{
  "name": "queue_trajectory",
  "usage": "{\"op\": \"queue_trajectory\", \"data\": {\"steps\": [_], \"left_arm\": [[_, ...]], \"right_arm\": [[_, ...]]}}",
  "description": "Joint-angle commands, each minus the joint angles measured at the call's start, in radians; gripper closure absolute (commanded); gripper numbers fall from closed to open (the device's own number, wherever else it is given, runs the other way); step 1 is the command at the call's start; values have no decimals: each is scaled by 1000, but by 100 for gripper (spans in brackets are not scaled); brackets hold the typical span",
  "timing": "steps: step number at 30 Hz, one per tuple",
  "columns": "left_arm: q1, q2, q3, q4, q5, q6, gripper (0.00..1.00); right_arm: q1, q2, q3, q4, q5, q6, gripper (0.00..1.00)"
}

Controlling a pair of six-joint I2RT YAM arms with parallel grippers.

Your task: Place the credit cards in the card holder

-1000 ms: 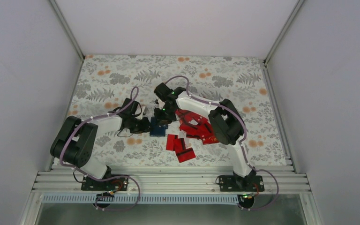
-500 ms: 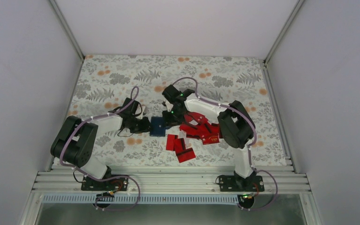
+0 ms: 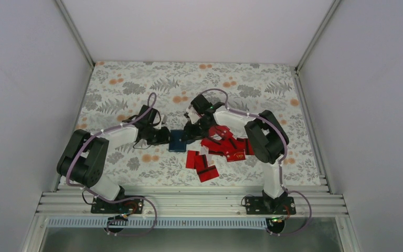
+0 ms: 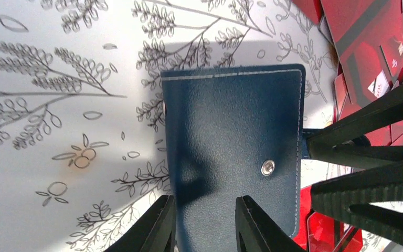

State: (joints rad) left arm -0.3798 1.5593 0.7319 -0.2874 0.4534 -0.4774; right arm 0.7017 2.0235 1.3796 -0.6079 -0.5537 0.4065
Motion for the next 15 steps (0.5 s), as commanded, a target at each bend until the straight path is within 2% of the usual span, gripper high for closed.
{"op": "queue_trajectory", "data": {"steps": [1, 9, 15], "left_arm": [[-4, -16, 50, -55, -43, 28, 70], [-4, -10, 120, -195, -210, 91, 74], [-22, 43, 124, -188, -190, 105, 76]], "right_arm": [[-36, -23, -13, 45, -50, -35, 62], [-57, -7, -25, 60, -126, -72, 61], [-58, 23, -24, 75, -164, -89, 61]]}}
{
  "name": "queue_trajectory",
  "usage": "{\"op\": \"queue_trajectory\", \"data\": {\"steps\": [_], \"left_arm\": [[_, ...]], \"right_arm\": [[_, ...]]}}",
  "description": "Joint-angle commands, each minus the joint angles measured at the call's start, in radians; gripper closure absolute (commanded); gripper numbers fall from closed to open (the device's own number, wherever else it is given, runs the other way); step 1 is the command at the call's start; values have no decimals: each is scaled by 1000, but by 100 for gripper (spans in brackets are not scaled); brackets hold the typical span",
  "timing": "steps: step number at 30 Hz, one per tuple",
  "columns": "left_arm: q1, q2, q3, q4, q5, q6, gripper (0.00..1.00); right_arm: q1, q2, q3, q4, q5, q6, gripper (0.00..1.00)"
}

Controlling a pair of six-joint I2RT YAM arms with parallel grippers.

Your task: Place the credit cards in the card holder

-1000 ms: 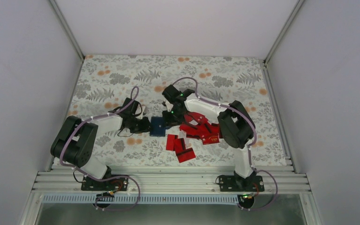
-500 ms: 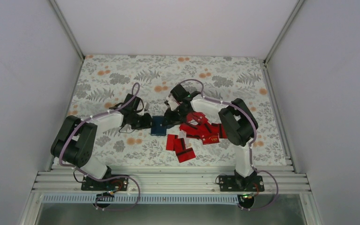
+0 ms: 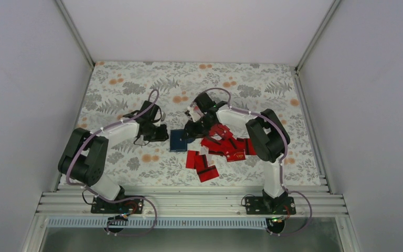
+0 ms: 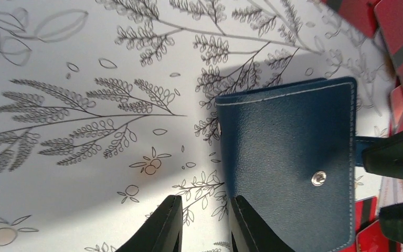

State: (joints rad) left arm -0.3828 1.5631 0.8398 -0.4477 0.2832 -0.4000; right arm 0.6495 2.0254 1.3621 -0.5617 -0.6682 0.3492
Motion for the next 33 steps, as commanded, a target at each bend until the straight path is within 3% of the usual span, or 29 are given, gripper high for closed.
{"op": "queue_trajectory", "data": {"steps": [1, 13, 18, 33], "left_arm": [[-24, 51, 15, -22, -15, 28, 76], [-57, 102, 29, -7, 4, 20, 77], [-60, 107, 32, -15, 0, 21, 77], [-67, 119, 56, -16, 12, 26, 77]], "right_arm": [[-8, 24, -4, 28, -52, -33, 61], [-16, 49, 6, 13, -59, -36, 61], [-47, -11, -8, -10, -24, -48, 60], [-86, 18, -65, 55, -131, -81, 59]]}}
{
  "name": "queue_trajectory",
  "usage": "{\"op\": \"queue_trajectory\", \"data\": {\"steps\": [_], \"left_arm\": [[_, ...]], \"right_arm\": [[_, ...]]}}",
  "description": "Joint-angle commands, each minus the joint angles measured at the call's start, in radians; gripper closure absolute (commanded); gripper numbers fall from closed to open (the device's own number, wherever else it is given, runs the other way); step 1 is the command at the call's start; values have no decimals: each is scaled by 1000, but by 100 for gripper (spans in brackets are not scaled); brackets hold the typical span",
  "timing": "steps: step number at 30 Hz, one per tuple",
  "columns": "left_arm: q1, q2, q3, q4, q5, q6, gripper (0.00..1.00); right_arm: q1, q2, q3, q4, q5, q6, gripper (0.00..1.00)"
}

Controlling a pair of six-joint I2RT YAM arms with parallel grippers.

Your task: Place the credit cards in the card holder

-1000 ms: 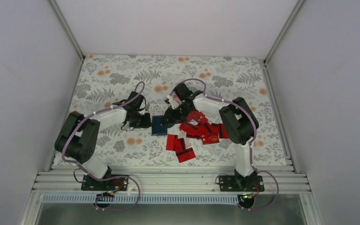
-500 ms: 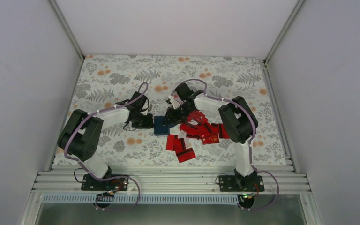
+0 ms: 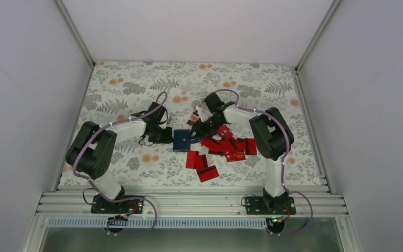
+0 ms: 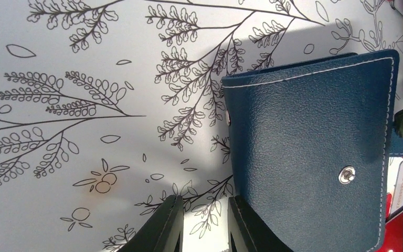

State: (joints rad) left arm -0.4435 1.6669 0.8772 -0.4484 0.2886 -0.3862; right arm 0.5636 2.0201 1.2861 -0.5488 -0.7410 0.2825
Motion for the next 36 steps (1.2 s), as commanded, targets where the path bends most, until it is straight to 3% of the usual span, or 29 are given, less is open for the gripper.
{"op": "queue_trajectory", "data": {"steps": [1, 21, 29, 36], "left_arm": [[-7, 16, 19, -14, 10, 12, 77], [-11, 22, 30, 2, 52, 7, 77], [-11, 27, 30, -2, 49, 12, 77], [-10, 35, 30, -2, 56, 21, 78]], "right_arm": [[0, 24, 15, 48, -72, -16, 59], [0, 65, 72, 20, -154, -29, 59], [1, 28, 44, -43, -28, -39, 59], [0, 40, 34, -24, -54, -35, 59]]}}
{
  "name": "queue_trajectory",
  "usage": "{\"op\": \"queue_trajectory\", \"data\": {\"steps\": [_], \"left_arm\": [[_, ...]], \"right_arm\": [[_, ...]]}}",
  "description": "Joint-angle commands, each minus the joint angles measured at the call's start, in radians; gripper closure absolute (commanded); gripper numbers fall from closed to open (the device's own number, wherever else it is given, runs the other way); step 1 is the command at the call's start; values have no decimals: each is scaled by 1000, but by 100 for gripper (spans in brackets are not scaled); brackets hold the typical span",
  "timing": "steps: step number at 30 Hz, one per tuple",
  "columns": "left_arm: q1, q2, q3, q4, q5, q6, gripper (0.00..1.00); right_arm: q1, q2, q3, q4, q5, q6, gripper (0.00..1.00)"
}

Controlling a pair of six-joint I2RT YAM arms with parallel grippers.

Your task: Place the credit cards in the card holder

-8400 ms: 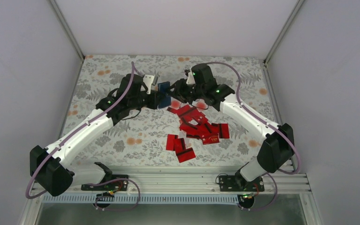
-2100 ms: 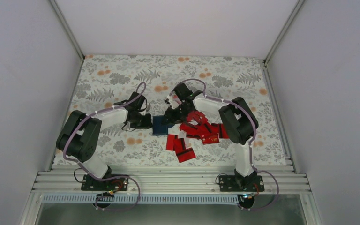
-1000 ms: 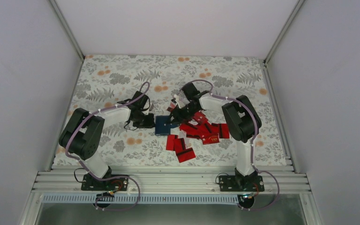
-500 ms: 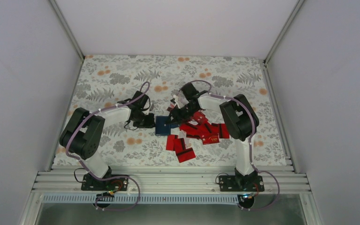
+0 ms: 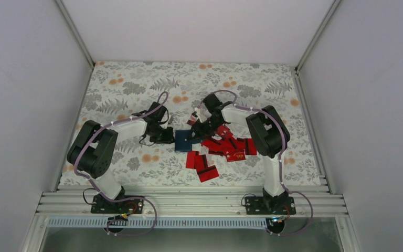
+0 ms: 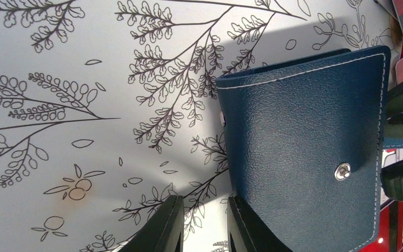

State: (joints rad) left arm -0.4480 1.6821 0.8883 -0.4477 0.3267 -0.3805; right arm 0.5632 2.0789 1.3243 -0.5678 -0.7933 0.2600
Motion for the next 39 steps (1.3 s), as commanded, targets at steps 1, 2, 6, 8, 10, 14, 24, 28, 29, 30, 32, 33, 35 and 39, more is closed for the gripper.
{"op": "queue_trajectory", "data": {"steps": [1, 2, 6, 8, 10, 14, 24, 28, 29, 30, 32, 33, 35, 39], "left_arm": [[-6, 18, 20, -2, 18, 16, 78], [-6, 19, 22, -4, 20, 16, 78], [-6, 20, 29, -6, 24, 18, 78], [-6, 20, 29, -4, 28, 19, 78], [-6, 19, 28, 2, 42, 20, 78], [-6, 21, 34, 8, 51, 19, 78], [7, -7, 73, -36, 61, 36, 78], [49, -61, 68, -83, 50, 39, 78], [66, -81, 56, -93, 49, 38, 78], [85, -108, 43, -101, 49, 36, 78], [121, -156, 20, -120, 50, 37, 77], [134, -187, 12, -130, 51, 39, 77], [152, -219, 3, -147, 52, 43, 77], [161, -270, -4, -162, 66, 30, 77]], "right_arm": [[1, -20, -1, -2, -7, -9, 59], [2, -20, 3, 2, -17, -5, 59], [6, -21, 17, 14, -72, -5, 59], [10, -20, 30, 10, -98, -15, 59], [16, -21, 42, 5, -119, -21, 59], [26, -36, 67, -13, -133, -28, 59], [71, -33, 128, -23, -149, -7, 59], [86, -20, 159, -18, -155, 9, 59], [88, -16, 168, -16, -158, 15, 59], [91, -13, 176, -15, -160, 19, 59], [97, -4, 195, -12, -165, 26, 59], [101, 2, 205, -12, -164, 30, 59], [108, 18, 224, -13, -165, 37, 59], [120, 55, 265, -19, -164, 46, 59]]}}
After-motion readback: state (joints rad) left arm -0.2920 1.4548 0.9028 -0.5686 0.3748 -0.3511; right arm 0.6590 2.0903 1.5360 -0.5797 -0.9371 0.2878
